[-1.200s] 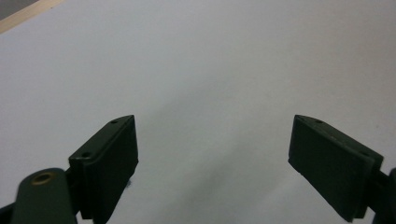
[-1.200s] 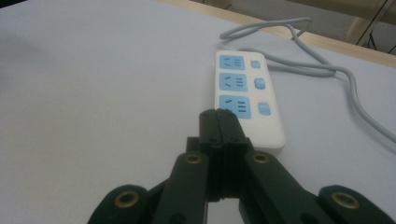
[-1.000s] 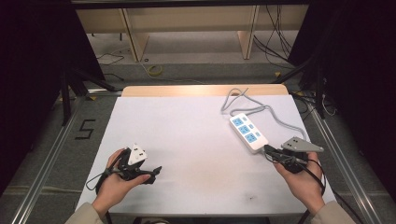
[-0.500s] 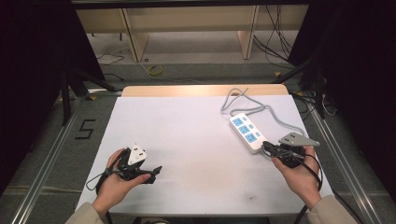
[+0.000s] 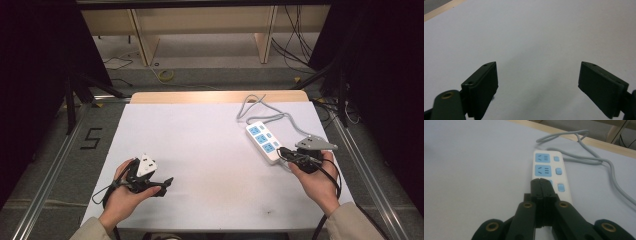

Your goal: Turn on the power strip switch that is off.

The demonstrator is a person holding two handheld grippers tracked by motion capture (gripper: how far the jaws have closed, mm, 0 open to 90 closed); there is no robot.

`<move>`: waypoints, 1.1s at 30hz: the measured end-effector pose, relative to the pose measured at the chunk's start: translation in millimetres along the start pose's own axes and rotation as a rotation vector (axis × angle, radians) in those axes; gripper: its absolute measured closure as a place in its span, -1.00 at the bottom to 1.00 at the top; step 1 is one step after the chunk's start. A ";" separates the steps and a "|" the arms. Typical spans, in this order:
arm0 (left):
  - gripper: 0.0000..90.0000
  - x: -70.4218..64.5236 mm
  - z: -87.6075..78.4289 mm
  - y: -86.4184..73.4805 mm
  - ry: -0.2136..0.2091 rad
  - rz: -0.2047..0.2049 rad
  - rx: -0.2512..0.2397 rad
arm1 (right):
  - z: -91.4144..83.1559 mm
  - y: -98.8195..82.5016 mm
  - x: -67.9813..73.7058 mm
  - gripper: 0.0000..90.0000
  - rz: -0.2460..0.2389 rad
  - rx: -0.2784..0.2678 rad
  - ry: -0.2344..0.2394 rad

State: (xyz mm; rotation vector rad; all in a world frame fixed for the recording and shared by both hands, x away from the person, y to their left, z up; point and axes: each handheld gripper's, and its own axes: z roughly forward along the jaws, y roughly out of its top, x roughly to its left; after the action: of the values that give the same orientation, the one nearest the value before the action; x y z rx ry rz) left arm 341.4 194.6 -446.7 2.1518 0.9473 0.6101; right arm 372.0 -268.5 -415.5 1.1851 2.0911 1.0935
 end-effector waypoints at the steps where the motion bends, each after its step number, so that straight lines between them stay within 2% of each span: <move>1: -0.65 0.0 0.0 0.0 -0.001 -0.001 0.000 | 1.0 0.5 -0.3 1.00 -0.001 0.005 0.001; 33: -0.65 -0.2 0.2 0.1 -0.005 0.002 0.004 | 29.0 15.5 -13.4 1.00 0.009 0.049 -0.015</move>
State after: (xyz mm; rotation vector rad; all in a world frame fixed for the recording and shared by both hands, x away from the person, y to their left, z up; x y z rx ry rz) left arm 341.4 194.3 -446.8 2.1570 0.9451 0.6043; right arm 407.0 -263.8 -418.3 1.2229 2.1141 1.0402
